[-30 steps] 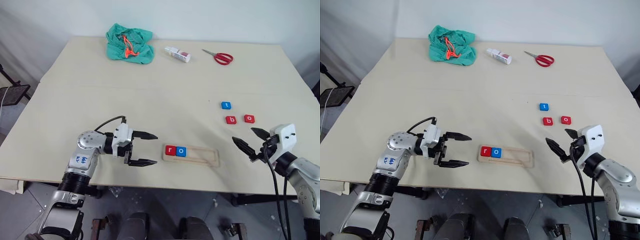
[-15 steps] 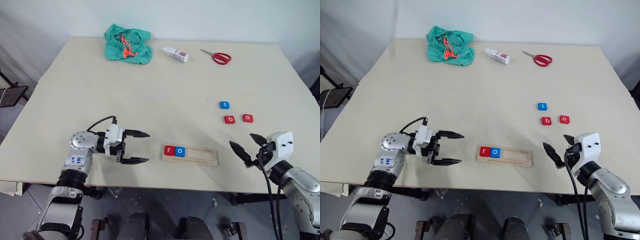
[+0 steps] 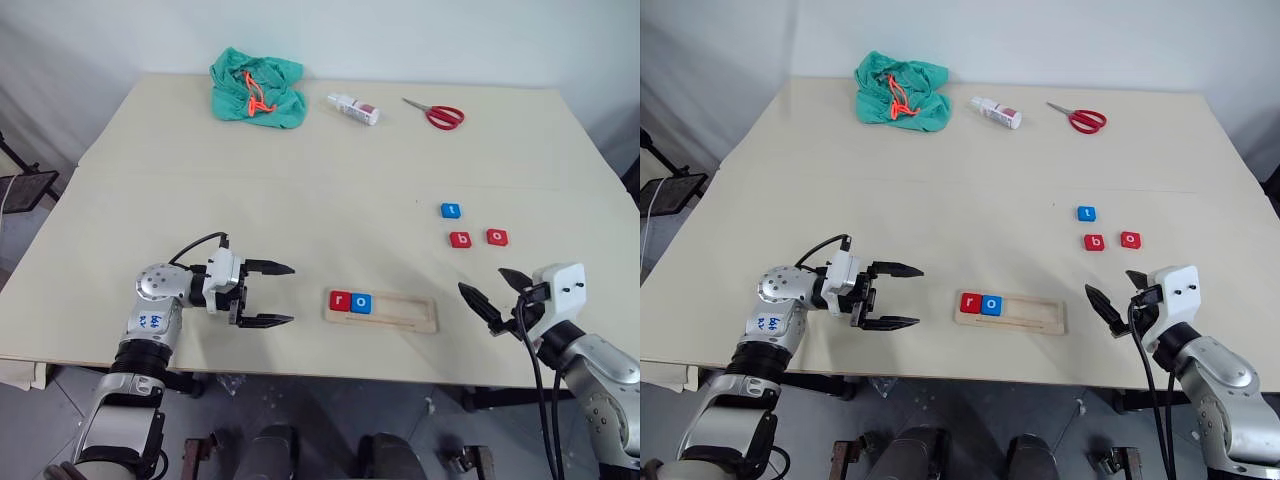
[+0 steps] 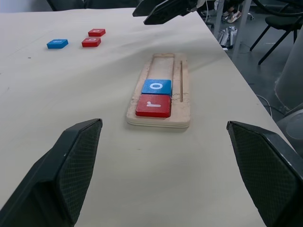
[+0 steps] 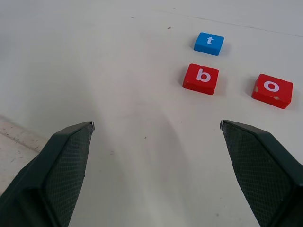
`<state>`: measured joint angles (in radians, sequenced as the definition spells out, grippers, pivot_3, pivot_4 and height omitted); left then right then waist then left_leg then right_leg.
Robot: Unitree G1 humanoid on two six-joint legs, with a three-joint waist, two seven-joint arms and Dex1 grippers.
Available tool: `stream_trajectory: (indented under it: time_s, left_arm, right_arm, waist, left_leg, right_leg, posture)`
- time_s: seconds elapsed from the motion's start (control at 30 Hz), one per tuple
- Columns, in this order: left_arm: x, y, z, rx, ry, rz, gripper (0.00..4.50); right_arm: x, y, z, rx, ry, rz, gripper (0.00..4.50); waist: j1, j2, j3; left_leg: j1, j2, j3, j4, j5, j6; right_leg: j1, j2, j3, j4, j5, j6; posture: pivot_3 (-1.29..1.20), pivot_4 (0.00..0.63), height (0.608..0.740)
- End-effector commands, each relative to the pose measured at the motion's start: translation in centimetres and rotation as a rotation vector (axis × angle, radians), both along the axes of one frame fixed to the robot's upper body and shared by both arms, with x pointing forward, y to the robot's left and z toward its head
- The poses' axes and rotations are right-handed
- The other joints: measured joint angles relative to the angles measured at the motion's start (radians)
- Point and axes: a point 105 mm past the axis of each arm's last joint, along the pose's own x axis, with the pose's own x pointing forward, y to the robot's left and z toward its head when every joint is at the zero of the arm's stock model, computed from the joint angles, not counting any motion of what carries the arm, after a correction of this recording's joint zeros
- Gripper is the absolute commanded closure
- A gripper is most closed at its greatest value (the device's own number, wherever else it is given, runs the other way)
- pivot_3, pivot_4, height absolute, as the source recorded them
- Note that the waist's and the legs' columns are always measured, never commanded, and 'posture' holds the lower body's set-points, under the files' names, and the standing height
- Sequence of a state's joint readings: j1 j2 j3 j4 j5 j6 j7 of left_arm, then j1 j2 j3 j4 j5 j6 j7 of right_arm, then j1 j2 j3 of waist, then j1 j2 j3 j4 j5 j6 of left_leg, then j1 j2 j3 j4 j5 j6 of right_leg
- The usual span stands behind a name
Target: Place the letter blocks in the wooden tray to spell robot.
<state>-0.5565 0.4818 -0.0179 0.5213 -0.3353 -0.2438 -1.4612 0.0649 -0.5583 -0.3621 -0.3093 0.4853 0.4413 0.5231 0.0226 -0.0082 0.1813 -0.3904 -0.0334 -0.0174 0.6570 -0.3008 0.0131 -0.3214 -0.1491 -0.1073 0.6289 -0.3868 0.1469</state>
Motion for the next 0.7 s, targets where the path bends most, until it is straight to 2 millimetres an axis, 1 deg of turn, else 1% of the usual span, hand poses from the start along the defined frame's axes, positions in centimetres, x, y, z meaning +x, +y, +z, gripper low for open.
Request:
stream_trajectory:
  time_s: [0.03, 0.2, 0.27, 0.4, 0.57, 0.7]
  left_arm:
    - [0.1, 0.1, 0.9, -0.025, -0.044, 0.004, 0.03]
    - [-0.4, -0.2, 1.0, -0.035, -0.043, -0.01, 0.03]
    - [-0.5, -0.2, 1.0, -0.035, -0.043, -0.007, 0.03]
    - [-0.8, 0.4, 1.1, -0.043, -0.053, 0.028, 0.03]
    - [-1.5, 0.5, 0.9, -0.05, -0.056, 0.055, 0.03]
    - [-1.9, 0.7, 0.9, -0.055, -0.06, 0.08, 0.03]
  right_arm:
    - [0.9, -0.1, 1.6, 0.019, -0.047, -0.045, 0.0]
    - [3.4, -0.1, 2.2, 0.045, -0.058, -0.122, 0.0]
    - [4.3, -0.1, 2.1, 0.05, -0.052, -0.135, 0.0]
    - [7.0, 0.7, 1.9, 0.056, -0.023, -0.13, 0.0]
    - [9.0, 1.0, 1.4, 0.048, -0.005, -0.128, 0.0]
    - [10.0, 1.3, 0.7, 0.036, 0.005, -0.127, 0.0]
  waist:
    - [0.0, 0.0, 0.0]
    - [-0.008, 0.0, 0.0]
    - [-0.01, 0.0, 0.0]
    - [-0.02, 0.0, 0.0]
    - [-0.026, 0.001, 0.0]
    - [-0.027, 0.001, 0.0]
  left_leg:
    - [0.0, 0.0, 0.0, 0.0, 0.0, 0.0]
    - [0.0, 0.0, 0.0, 0.0, 0.0, 0.0]
    - [0.0, 0.0, 0.0, -0.001, 0.0, 0.0]
    - [0.0, 0.0, 0.0, -0.001, 0.0, 0.0]
    - [0.0, 0.0, 0.0, -0.002, 0.0, 0.0]
    - [0.0, 0.0, 0.0, -0.003, 0.0, 0.0]
  right_leg:
    - [0.0, 0.0, 0.0, 0.0, 0.0, 0.0]
    - [-0.001, 0.0, 0.0, 0.001, 0.0, 0.0]
    - [-0.001, 0.0, 0.0, 0.001, 0.0, 0.0]
    - [-0.001, 0.0, 0.001, 0.001, 0.0, 0.0]
    - [-0.001, 0.0, 0.0, 0.001, 0.0, 0.0]
    - [-0.002, 0.0, 0.001, 0.001, 0.0, 0.0]
  posture:
    - [0.0, 0.15, 0.74]
    - [0.0, 0.15, 0.74]
    - [0.0, 0.15, 0.74]
    - [0.0, 0.15, 0.74]
    - [0.0, 0.15, 0.74]
    - [0.0, 0.15, 0.74]
